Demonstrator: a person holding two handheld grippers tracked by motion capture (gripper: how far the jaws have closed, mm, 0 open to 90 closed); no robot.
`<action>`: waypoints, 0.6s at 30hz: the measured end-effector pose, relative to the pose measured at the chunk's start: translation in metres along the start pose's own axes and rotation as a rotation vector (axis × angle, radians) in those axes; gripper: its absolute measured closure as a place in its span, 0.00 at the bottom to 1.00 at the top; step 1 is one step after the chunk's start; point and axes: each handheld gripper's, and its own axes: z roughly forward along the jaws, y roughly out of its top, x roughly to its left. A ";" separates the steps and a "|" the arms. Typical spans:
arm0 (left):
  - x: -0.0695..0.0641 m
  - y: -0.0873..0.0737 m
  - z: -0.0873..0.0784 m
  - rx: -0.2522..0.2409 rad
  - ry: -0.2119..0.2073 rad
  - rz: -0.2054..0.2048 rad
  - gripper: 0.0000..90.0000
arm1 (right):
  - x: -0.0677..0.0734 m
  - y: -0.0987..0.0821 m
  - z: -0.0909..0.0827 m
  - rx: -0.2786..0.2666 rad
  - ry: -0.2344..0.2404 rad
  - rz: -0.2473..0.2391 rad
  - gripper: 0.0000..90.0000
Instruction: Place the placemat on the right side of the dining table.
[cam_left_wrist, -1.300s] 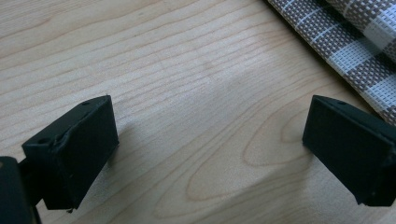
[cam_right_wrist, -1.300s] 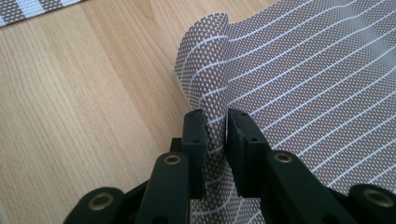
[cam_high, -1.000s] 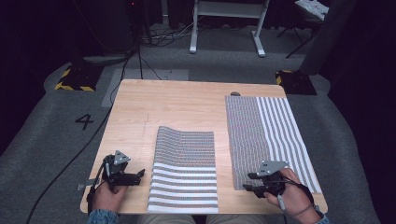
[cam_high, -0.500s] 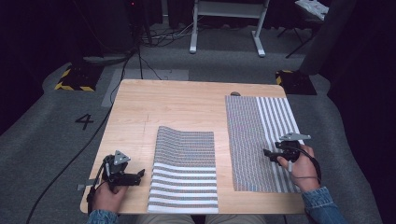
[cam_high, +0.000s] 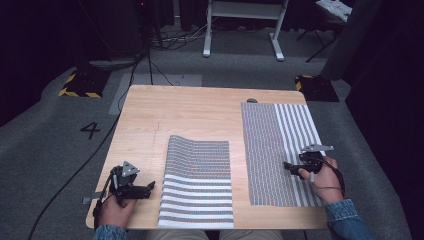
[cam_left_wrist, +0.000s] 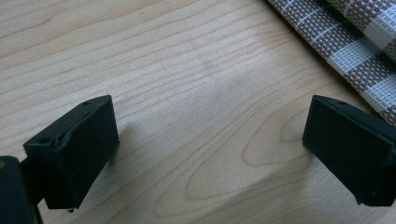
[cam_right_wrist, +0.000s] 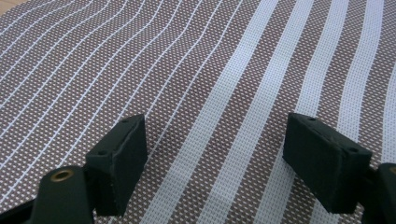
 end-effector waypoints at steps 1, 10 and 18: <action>0.000 0.000 0.000 0.000 0.000 0.000 0.04 | 0.000 0.000 0.001 -0.003 0.000 0.001 0.24; 0.000 0.000 0.000 0.000 0.000 -0.001 0.04 | 0.037 0.017 -0.023 -0.097 0.089 -0.050 0.32; 0.000 0.000 0.000 0.000 0.000 -0.001 0.04 | 0.087 0.033 -0.046 -0.164 0.216 -0.141 0.32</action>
